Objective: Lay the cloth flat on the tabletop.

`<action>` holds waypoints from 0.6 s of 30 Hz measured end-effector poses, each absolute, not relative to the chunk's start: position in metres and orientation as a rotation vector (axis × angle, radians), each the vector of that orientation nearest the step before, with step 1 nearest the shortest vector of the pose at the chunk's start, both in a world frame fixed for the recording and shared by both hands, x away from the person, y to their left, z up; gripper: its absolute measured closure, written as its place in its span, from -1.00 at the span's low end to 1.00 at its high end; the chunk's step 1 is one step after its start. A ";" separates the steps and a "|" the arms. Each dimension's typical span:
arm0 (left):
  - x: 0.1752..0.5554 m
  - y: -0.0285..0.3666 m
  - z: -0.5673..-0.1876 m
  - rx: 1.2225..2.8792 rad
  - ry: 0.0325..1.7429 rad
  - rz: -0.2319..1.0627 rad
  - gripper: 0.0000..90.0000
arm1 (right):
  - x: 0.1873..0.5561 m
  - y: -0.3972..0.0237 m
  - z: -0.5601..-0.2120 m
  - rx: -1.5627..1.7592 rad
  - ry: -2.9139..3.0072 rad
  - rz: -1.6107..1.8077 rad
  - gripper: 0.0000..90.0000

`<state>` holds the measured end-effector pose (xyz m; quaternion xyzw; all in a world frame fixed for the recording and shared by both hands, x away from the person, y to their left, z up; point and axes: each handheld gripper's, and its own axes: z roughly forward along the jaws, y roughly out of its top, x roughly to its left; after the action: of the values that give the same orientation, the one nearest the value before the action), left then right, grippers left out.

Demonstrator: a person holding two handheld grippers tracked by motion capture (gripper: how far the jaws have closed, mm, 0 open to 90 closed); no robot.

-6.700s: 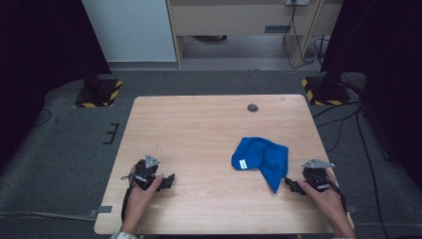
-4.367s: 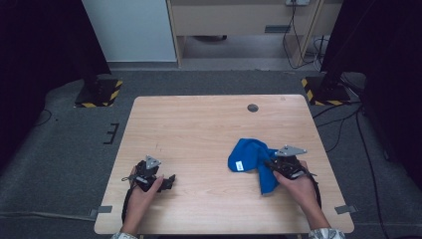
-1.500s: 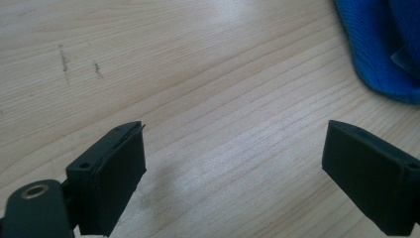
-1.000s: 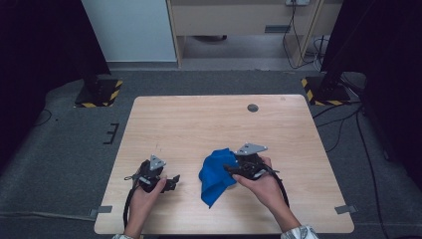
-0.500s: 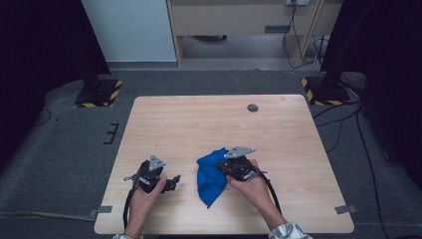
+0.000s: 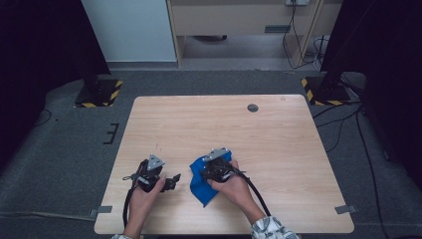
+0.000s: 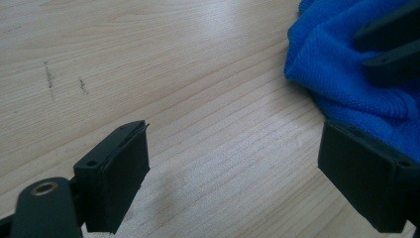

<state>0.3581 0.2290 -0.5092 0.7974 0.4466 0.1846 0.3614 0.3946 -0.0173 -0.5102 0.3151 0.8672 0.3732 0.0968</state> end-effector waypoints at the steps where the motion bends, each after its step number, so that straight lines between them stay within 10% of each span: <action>1: 0.358 0.229 -0.510 2.054 1.149 0.473 -0.75 | 0.393 -0.019 -0.506 0.923 2.563 1.116 0.26; 10: 0.359 0.228 -0.508 2.052 1.147 0.480 -0.74 | 0.373 -0.059 -0.467 0.889 2.469 1.195 -0.28; 18: 0.359 0.225 -0.509 2.063 1.134 0.479 -0.74 | 0.367 -0.093 -0.481 0.935 2.444 1.179 0.07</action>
<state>0.3585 0.2253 -0.5089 0.8007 0.4401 0.1858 0.3615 0.3674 -0.0928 -0.4808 0.3229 0.8437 0.4070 0.1353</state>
